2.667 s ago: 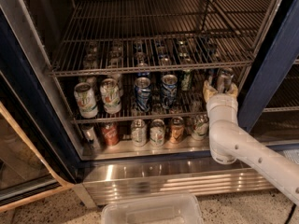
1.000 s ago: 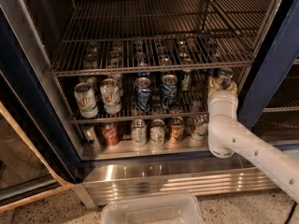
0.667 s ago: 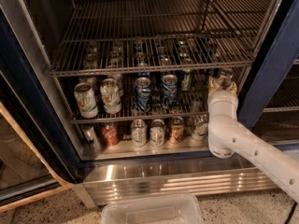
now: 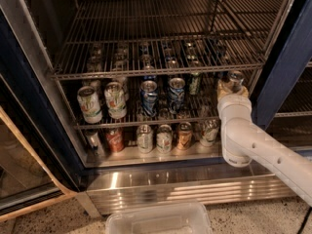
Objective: Pick redbull can from middle shelf of fridge
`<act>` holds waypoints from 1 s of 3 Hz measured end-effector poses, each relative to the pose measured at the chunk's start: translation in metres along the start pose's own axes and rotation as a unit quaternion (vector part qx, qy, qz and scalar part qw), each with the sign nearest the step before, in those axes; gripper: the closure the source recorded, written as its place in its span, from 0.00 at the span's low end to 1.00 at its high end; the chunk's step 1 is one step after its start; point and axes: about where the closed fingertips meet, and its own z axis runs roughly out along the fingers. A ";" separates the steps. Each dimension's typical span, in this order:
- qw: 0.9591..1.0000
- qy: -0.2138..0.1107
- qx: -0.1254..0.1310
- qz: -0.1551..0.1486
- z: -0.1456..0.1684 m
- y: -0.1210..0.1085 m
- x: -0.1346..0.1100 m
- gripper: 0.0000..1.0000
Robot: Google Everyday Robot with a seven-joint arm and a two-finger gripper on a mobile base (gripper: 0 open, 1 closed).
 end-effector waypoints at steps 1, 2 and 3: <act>0.999 0.019 -0.021 0.015 -0.020 0.011 -0.011 1.00; 0.998 0.041 -0.046 0.019 -0.038 0.024 -0.015 1.00; 0.998 0.042 -0.045 0.019 -0.038 0.024 -0.014 1.00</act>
Offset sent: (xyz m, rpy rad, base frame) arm -0.0494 0.0490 0.0250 0.0722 0.1129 0.1468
